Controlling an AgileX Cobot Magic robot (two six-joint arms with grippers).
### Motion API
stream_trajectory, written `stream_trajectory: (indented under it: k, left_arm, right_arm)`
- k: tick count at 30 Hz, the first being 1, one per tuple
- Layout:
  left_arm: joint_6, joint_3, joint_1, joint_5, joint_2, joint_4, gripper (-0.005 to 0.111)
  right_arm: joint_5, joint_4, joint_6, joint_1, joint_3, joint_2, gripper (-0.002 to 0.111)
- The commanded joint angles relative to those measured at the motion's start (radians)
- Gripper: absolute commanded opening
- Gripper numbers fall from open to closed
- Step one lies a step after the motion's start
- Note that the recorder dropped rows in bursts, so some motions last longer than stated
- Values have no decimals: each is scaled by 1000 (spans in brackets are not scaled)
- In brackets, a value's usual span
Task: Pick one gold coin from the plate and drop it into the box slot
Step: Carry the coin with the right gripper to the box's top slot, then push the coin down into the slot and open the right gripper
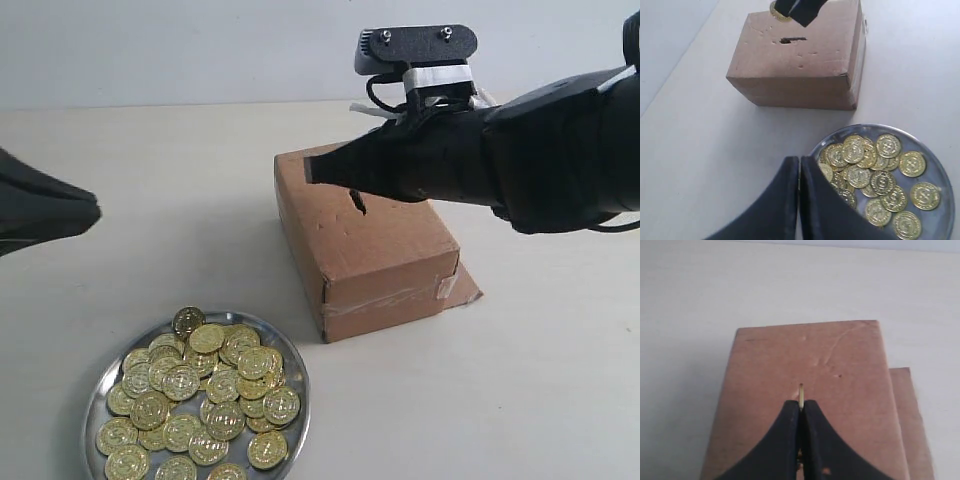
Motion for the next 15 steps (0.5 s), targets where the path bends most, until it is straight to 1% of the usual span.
stream_trajectory:
  k: [1,8,15]
  left_arm:
    - [-76,2,-1,119,-114,3,0]
    - [-80,2,-1,171,-235,3,0]
    - [-80,2,-1,182,-260,3,0]
  right_arm:
    - [-54,84,-124,-2,-4,35,0]
    - [-43,87,-125,-2,-4,60,0]
    - [13,91,-119,-2,-16,92,0]
